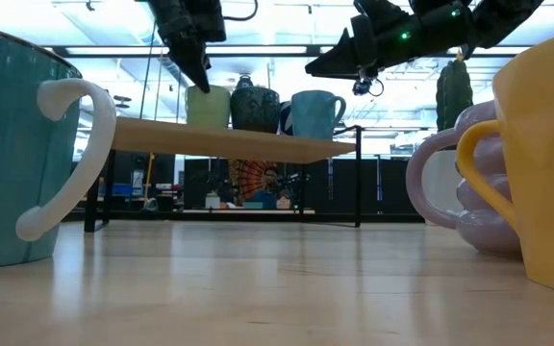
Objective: Place coffee mugs
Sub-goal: Put the stripe green mug on the shelf
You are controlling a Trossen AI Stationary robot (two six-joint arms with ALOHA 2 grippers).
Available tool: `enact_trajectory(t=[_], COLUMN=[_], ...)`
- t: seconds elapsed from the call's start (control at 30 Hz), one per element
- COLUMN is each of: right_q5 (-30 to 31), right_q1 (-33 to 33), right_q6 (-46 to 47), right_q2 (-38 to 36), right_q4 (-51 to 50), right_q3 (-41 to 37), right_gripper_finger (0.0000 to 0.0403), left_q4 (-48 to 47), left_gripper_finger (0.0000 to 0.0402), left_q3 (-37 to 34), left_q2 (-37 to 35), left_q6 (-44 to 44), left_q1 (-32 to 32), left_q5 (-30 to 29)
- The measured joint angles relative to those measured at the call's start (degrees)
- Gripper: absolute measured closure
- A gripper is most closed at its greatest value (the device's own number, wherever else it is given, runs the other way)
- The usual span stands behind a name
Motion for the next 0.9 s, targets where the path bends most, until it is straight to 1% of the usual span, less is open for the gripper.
enact_trajectory(t=[0.3,0.63,0.9], right_q5=[-0.45,-0.70,-0.70], right_q1=[0.00,0.02,0.00], right_q6=[-0.02,-0.02,0.00], right_q2=[0.00,0.00,0.00], right_q4=[0.00,0.00,-0.02], right_q3=[0.00,0.00,0.00], right_gripper_finger=[0.0204,0.0204,0.0204], left_q4=[-0.13,0.02,-0.08], left_gripper_finger=[0.0373,0.0341,0.0338], left_q3=[0.00,0.00,0.00], left_q2=[0.04,-0.07,-0.07], left_q6=[0.10,-0.06,-0.55], left_q1=[0.00,-0.02,-0.12], left_q5=[0.02,0.07,0.05])
